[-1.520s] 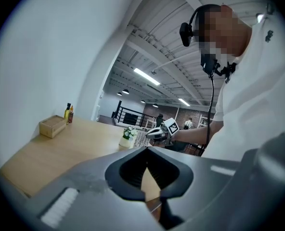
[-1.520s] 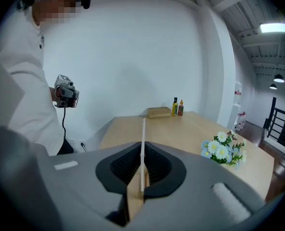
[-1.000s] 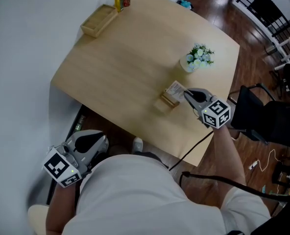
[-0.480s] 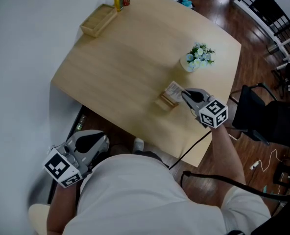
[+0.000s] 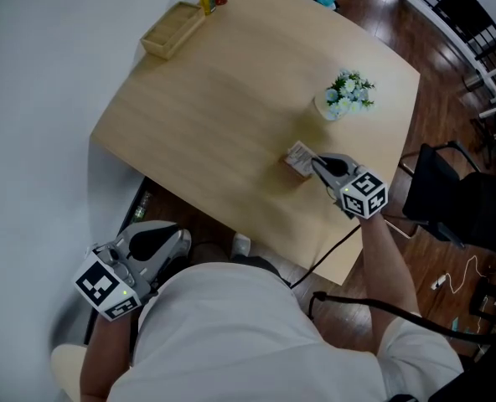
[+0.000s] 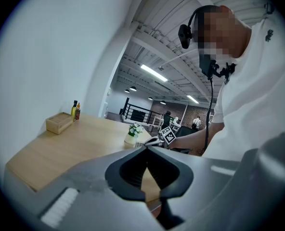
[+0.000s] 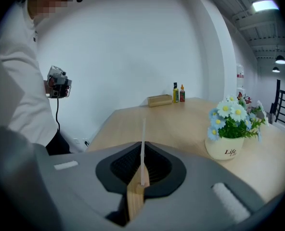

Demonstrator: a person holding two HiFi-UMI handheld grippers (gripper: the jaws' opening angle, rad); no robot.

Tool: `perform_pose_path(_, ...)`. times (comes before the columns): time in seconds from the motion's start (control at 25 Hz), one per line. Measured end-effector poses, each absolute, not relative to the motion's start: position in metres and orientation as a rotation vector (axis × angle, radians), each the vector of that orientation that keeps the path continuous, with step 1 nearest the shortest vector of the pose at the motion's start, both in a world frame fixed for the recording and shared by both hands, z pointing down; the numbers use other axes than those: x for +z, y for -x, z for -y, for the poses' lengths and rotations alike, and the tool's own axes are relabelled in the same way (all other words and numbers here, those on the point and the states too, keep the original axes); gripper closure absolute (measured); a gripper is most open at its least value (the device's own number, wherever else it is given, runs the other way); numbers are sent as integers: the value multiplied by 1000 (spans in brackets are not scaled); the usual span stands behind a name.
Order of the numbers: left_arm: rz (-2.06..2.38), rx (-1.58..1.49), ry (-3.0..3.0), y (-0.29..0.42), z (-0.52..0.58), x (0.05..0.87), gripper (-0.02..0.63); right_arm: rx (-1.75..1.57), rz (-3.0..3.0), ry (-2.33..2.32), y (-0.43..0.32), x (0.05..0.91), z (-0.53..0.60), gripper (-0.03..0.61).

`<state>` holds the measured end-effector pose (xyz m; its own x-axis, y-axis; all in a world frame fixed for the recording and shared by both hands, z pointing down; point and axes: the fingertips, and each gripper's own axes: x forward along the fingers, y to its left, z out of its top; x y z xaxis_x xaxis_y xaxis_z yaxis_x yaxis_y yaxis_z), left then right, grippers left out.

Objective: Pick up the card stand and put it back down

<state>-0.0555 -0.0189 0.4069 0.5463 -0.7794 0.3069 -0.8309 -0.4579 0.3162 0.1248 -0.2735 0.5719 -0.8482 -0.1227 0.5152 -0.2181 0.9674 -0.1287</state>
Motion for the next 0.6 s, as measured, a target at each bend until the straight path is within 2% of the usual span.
perform_pose_path(0.48,1302,154,-2366,64,21,408,612,246,2582,-263,-124,579,275,551)
perform_pose_path(0.6,1287,155,-2379,66,19,406,612,236,2585,-286,-123,573,274,497)
